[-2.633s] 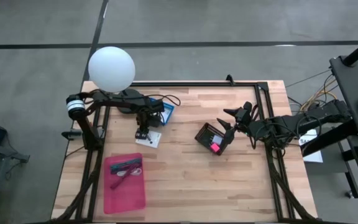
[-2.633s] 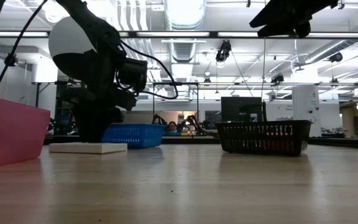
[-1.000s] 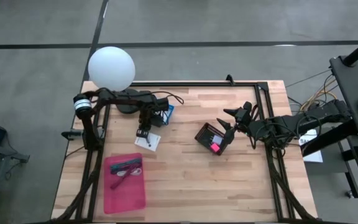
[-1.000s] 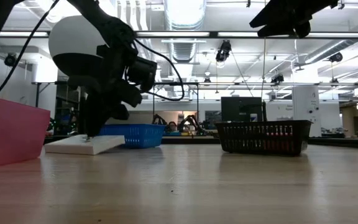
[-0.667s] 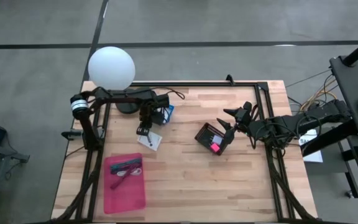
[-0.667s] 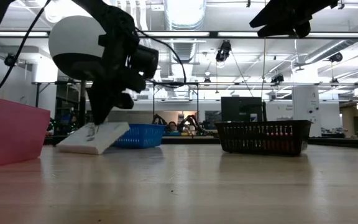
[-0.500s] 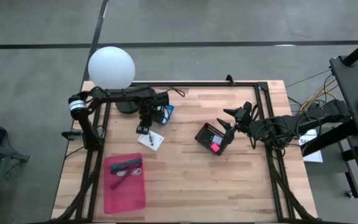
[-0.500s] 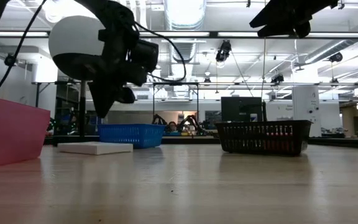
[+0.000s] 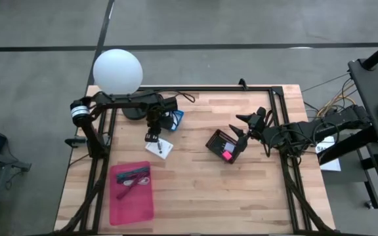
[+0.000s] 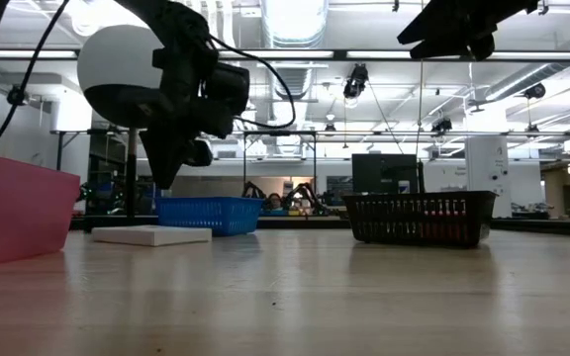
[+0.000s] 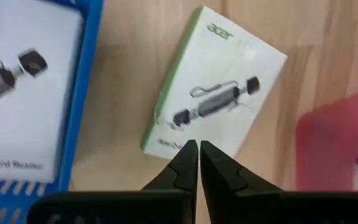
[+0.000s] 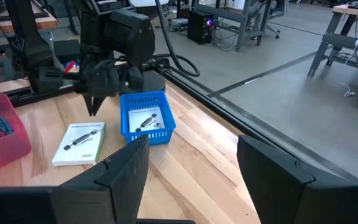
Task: Pick and place items into bin
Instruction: Put the white card reader box into the blue bin
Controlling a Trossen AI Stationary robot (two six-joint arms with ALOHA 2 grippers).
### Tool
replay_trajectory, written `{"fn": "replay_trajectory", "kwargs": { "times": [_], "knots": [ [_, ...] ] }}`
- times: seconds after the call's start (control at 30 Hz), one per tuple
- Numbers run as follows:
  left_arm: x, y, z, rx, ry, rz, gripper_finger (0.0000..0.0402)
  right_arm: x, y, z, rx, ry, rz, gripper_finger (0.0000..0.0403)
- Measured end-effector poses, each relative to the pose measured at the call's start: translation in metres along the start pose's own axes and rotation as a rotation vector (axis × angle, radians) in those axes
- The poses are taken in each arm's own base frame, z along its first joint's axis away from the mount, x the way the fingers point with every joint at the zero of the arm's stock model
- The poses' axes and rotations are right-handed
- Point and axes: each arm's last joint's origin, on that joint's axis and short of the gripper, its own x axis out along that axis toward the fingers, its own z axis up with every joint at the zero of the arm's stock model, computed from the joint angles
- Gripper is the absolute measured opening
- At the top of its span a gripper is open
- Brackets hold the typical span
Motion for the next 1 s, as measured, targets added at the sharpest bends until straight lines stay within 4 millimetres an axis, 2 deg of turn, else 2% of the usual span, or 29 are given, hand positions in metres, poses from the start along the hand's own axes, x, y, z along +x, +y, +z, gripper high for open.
{"fn": "replay_trajectory", "kwargs": {
  "times": [0.13, 0.37, 0.5, 0.63, 1.0],
  "knots": [
    [0.002, 0.0, 0.001, 0.079, -0.014, -0.002, 0.0033, 0.0, 0.0, 0.0, 0.003, 0.0, 0.0, 0.0228],
    [0.009, 0.003, 0.002, 0.144, -0.048, 0.019, 0.0147, 0.0, 0.0, 0.0, 0.003, 0.0, 0.0, 0.0228],
    [0.022, 0.007, 0.003, 0.145, -0.042, 0.017, 0.0193, 0.0, 0.0, 0.0, 0.003, 0.0, 0.0, 0.0228],
    [0.04, 0.011, 0.002, 0.17, 0.023, -0.02, 0.0204, 0.0, 0.0, 0.0, 0.004, 0.0, 0.0, 0.0228],
    [0.085, 0.024, 0.007, 0.144, 0.151, -0.116, 0.0204, 0.0, 0.0, 0.0, 0.008, -0.002, 0.001, 0.0228]
  ]
}}
